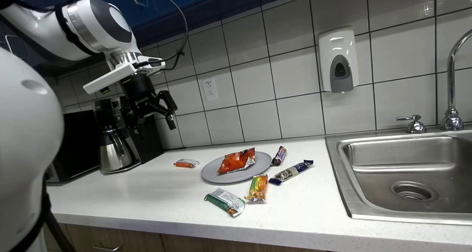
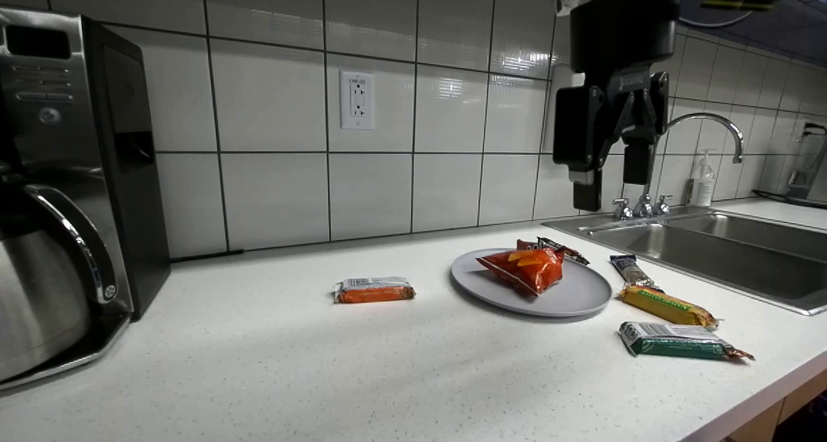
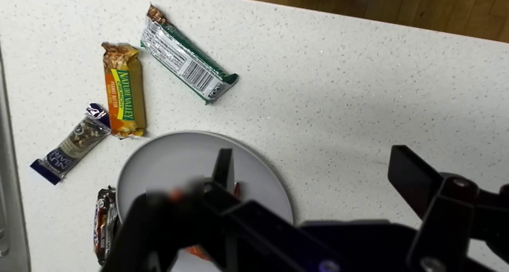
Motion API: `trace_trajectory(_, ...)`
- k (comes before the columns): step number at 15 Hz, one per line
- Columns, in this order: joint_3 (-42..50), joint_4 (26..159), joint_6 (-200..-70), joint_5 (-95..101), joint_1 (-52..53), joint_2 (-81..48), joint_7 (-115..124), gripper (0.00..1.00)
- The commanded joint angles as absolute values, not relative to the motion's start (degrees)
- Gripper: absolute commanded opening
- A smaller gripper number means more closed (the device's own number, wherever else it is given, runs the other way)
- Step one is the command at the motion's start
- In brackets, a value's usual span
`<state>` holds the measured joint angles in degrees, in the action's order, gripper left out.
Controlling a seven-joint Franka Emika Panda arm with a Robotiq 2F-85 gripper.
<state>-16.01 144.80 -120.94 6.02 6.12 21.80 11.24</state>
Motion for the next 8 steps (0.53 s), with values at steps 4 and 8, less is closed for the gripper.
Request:
trace_trajectory(4, -12.1, 142.7, -125.3, 9.6, 5.0, 17.3, 11.0, 1.00)
trace_trajectory(8, -9.6, 141.6, -130.3, 11.7, 3.1, 12.9, 12.1, 1.00)
